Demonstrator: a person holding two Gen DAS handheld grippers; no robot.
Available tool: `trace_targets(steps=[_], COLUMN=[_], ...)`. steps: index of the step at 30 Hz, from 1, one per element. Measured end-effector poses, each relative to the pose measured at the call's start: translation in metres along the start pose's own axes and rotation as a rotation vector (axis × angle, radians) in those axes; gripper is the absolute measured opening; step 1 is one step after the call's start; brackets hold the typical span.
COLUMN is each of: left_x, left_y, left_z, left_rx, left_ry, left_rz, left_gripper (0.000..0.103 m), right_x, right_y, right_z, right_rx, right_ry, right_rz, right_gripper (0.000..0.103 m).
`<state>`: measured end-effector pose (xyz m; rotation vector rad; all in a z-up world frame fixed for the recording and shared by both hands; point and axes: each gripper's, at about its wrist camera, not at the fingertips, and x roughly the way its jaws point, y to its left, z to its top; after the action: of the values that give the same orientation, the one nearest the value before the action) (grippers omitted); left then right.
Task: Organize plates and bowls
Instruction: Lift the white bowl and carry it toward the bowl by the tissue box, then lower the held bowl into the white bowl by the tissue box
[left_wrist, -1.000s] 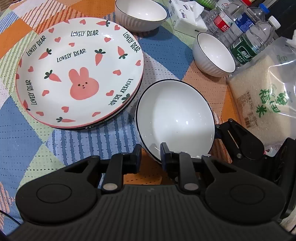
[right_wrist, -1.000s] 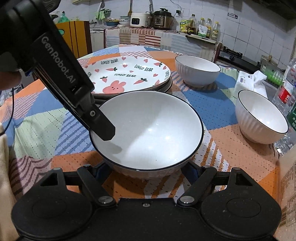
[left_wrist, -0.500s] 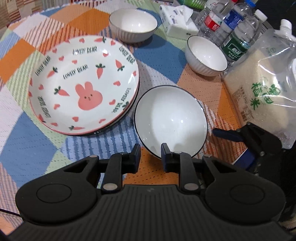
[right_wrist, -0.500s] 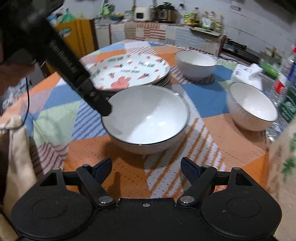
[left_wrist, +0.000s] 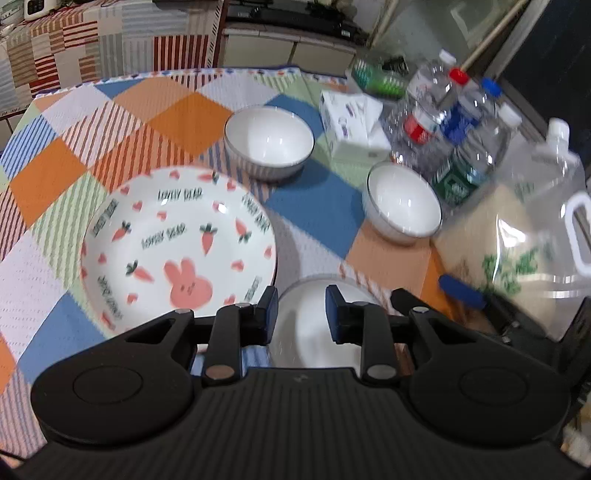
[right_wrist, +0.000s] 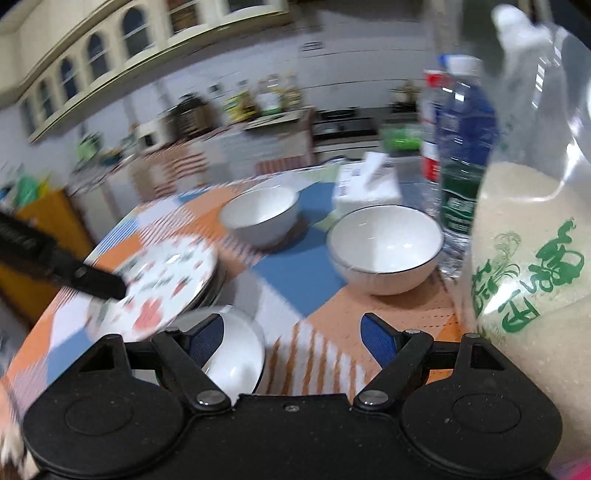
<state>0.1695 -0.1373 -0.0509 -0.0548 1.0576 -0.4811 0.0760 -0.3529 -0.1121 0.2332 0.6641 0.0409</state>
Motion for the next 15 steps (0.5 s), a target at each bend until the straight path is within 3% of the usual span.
trace_targets(steps=[5,8,15], left_x=[0.021,0.044,0.100], left_y=[-0.007,-0.016,-0.033], left_z=[0.022,0.034,0.069], left_rx=[-0.029,-0.033,-0.034], left_ry=[-0.045,-0.042,0.028], left_rz=[-0.018,-0.048,-0.101], left_gripper=[0.036,0.041,0.043], right_x=[0.033,0.056,0.094], right_y=[-0.012,-0.014,-0.020], right_z=[0.011,0.011,0.009], right_rx=[0.156,0.167,0.176], right_ry=[0.020,0.045,0.070], right_rz=[-0.045,-0.064,-0.116], right_gripper=[0.085,0.085,0.085])
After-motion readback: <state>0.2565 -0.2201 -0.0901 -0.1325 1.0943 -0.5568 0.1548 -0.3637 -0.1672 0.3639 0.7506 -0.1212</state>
